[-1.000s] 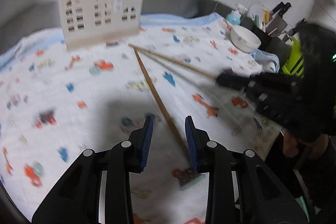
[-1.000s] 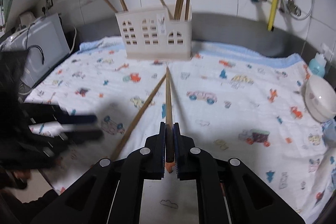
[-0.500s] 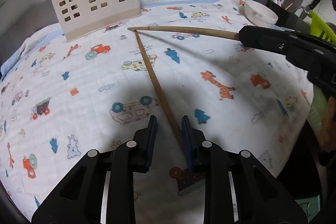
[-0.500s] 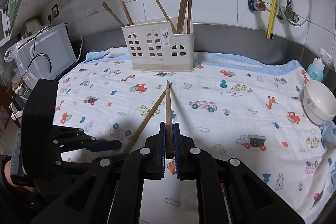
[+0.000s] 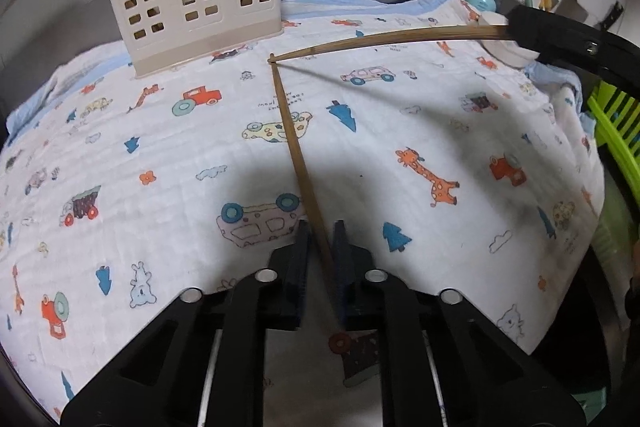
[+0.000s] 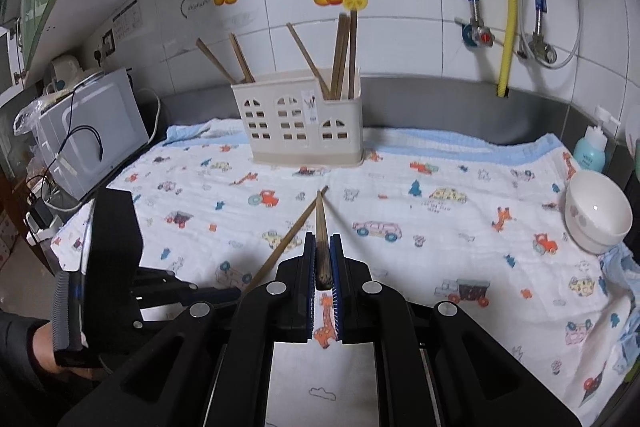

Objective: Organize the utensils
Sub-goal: 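Lift the chopsticks and carry them over the holder with both tools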

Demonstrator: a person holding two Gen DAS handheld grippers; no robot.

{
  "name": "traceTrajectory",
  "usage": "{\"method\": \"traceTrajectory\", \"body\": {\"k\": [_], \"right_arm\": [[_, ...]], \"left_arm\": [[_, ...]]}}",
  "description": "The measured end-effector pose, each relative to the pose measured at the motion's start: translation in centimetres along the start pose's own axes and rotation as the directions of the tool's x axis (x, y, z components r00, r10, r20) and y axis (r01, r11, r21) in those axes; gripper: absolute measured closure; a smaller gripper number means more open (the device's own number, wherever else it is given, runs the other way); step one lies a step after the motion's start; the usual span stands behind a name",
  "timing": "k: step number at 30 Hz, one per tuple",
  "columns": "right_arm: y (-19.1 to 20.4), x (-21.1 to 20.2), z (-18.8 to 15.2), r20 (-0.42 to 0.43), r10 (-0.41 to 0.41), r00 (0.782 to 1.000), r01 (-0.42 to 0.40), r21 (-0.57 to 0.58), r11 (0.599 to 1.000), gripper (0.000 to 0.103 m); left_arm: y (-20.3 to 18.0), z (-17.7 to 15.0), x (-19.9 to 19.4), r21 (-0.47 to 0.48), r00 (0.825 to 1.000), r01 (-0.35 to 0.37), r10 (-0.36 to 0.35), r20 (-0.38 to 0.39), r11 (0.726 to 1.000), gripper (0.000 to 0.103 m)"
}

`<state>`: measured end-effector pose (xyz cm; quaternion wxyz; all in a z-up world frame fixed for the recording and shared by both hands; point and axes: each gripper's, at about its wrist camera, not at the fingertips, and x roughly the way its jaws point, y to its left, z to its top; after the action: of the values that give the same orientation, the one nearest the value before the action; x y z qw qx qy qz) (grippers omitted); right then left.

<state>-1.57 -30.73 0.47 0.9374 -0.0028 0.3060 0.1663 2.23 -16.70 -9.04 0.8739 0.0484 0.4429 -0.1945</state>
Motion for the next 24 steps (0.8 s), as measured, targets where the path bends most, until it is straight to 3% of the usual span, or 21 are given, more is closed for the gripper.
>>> {"method": "traceTrajectory", "body": {"k": [5, 12, 17, 24], "right_arm": [[-0.1, -1.1, 1.4, 0.043, -0.006, 0.999, 0.006, -0.008, 1.0, 0.096], [0.4, -1.6, 3.3, 0.083, -0.004, 0.997, 0.007, -0.032, 0.999, 0.096], [1.1, -1.7, 4.7, 0.099, 0.004, 0.995, 0.001, -0.051, 0.999, 0.096], [1.5, -2.0, 8.2, 0.106, 0.025, 0.994, -0.016, -0.093, 0.996, 0.096]], "left_arm": [[2.3, 0.2, -0.2, -0.04, 1.0, -0.025, 0.025, 0.001, 0.999, 0.098], [3.5, 0.0, 0.1, -0.094, 1.0, 0.019, -0.02, -0.007, 0.995, 0.094], [3.7, 0.0, 0.1, -0.091, 0.999, 0.049, -0.049, 0.003, 0.995, 0.098], [6.3, 2.0, -2.9, -0.125, 0.986, 0.143, -0.131, 0.101, 0.982, 0.098]]}}
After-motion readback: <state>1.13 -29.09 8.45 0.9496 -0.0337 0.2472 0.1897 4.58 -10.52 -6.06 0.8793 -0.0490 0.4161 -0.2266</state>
